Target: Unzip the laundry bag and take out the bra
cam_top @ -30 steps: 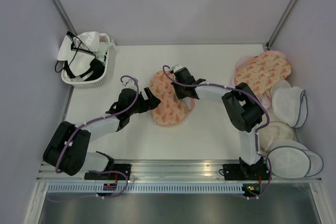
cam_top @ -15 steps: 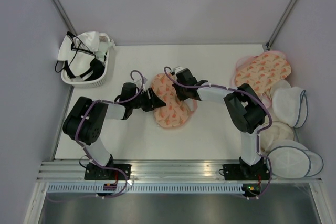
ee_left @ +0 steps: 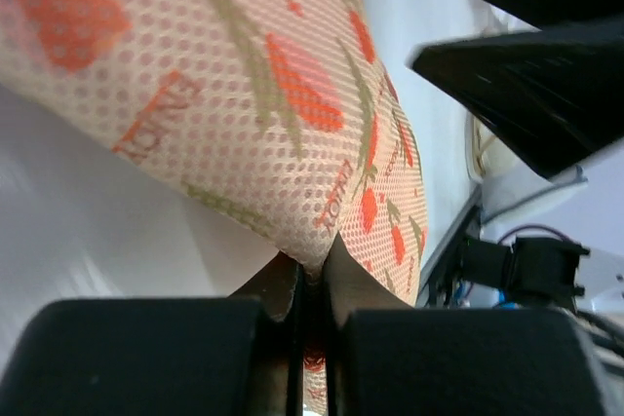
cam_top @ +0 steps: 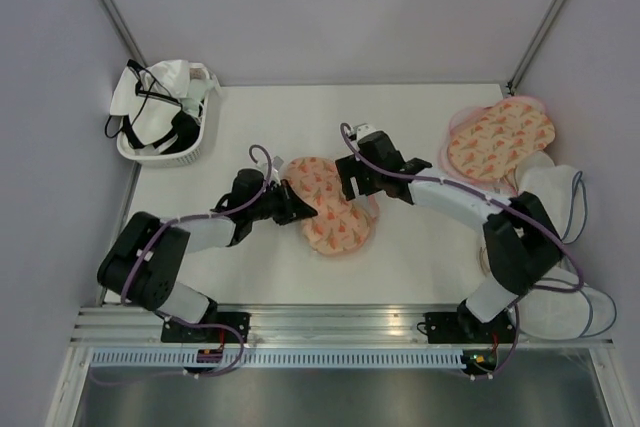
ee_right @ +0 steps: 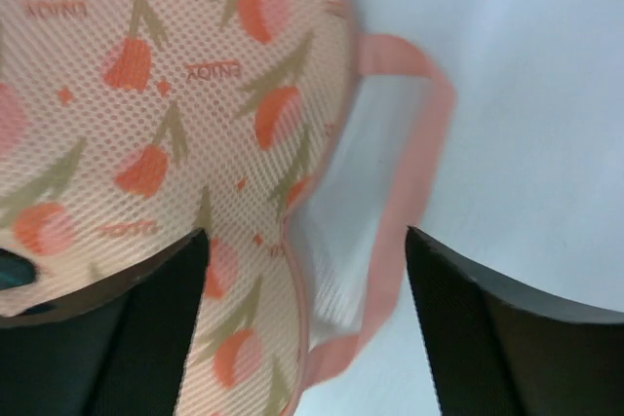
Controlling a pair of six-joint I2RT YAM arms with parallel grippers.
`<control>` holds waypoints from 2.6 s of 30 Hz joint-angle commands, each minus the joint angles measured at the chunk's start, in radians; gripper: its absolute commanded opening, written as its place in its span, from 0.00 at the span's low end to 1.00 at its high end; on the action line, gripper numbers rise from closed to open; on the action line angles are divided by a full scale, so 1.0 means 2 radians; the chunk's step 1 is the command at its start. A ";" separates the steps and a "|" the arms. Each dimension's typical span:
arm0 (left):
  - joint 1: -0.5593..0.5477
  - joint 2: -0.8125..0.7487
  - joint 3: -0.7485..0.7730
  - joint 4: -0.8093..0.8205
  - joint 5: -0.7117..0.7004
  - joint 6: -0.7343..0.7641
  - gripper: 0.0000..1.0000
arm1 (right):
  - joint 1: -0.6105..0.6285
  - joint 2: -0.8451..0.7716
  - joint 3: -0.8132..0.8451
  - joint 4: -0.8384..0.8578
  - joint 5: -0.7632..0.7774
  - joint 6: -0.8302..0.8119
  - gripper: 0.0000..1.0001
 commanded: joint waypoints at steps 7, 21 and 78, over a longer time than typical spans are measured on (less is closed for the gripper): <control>-0.117 -0.213 -0.017 -0.180 -0.370 -0.209 0.02 | 0.078 -0.260 -0.118 -0.057 0.066 0.124 0.97; -0.174 -0.115 0.071 -0.256 -0.423 -0.372 0.02 | 0.339 -0.383 -0.266 -0.025 0.223 0.306 0.94; -0.074 -0.162 -0.024 -0.145 -0.212 -0.271 0.02 | 0.314 -0.281 -0.289 0.129 0.114 0.253 0.63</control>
